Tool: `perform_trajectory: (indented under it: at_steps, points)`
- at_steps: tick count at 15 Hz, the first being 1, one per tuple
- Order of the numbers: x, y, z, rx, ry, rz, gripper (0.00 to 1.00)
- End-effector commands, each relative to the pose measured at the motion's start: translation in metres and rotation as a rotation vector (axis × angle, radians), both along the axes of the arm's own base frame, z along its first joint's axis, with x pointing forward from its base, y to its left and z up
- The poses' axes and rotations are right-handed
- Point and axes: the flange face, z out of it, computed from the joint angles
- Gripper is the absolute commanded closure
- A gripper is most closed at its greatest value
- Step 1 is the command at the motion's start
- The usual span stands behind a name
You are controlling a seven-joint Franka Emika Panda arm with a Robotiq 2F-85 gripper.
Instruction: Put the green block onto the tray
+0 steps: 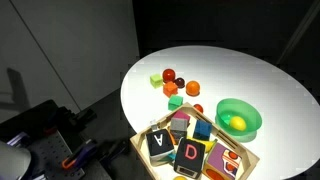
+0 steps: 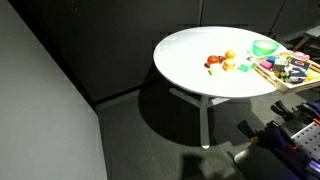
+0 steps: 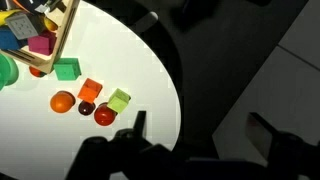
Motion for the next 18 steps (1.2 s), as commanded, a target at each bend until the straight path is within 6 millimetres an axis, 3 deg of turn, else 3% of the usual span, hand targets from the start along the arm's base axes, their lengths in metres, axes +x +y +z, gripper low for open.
perform_trajectory:
  at_steps: [1,8,18]
  points:
    - [0.0,0.0,0.001,0.0,0.001,0.0,0.0]
    - [0.0,0.0,0.001,0.0,0.001,0.0,0.0]
    - [0.041,-0.016,0.034,0.04,-0.072,-0.112,0.0]
